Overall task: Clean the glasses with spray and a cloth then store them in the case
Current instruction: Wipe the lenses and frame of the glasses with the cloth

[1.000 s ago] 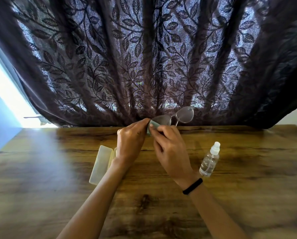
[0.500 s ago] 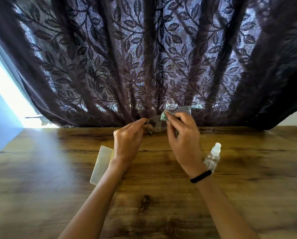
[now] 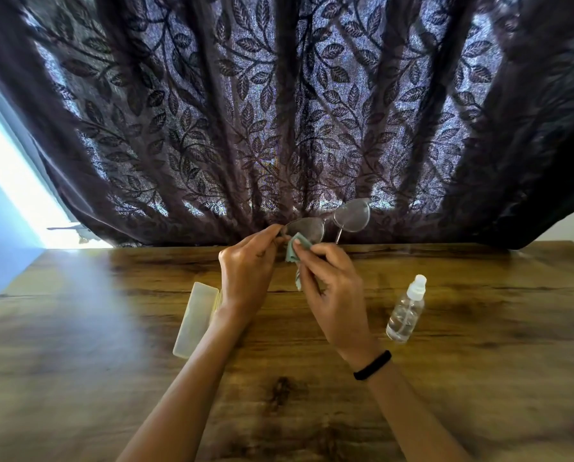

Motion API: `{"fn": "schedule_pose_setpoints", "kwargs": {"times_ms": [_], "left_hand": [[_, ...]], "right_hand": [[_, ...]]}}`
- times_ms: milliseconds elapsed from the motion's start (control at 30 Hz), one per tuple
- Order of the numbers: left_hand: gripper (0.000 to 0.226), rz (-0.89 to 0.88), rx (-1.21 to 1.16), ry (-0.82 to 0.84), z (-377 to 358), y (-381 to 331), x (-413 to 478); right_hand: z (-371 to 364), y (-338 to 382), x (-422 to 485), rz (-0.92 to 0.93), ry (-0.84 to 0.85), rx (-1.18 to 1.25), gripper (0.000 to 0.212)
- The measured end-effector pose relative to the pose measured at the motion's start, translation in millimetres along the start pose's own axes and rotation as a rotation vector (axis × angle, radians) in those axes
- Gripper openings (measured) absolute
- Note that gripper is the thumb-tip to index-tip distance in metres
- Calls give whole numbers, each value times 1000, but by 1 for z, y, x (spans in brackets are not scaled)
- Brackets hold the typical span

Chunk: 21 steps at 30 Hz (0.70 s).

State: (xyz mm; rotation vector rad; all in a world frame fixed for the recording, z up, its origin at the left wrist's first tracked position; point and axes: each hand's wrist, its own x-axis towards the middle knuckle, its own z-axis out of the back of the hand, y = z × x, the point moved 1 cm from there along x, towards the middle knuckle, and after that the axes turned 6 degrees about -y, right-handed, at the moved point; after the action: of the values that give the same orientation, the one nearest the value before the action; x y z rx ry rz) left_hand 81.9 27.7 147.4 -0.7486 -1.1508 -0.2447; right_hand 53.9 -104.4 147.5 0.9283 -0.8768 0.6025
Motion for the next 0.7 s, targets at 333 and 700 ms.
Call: {"fn": "schedule_pose_setpoints", "kwargs": {"times_ms": [333,700], "left_hand": [[16,-5,-24,-15,6,13,-5],[18,-13,-52,-9,7,16,-9]], "right_hand": [[25,-12,18,-420,-128,433,31],[45,-62,32,-159,-151,-83,26]]}}
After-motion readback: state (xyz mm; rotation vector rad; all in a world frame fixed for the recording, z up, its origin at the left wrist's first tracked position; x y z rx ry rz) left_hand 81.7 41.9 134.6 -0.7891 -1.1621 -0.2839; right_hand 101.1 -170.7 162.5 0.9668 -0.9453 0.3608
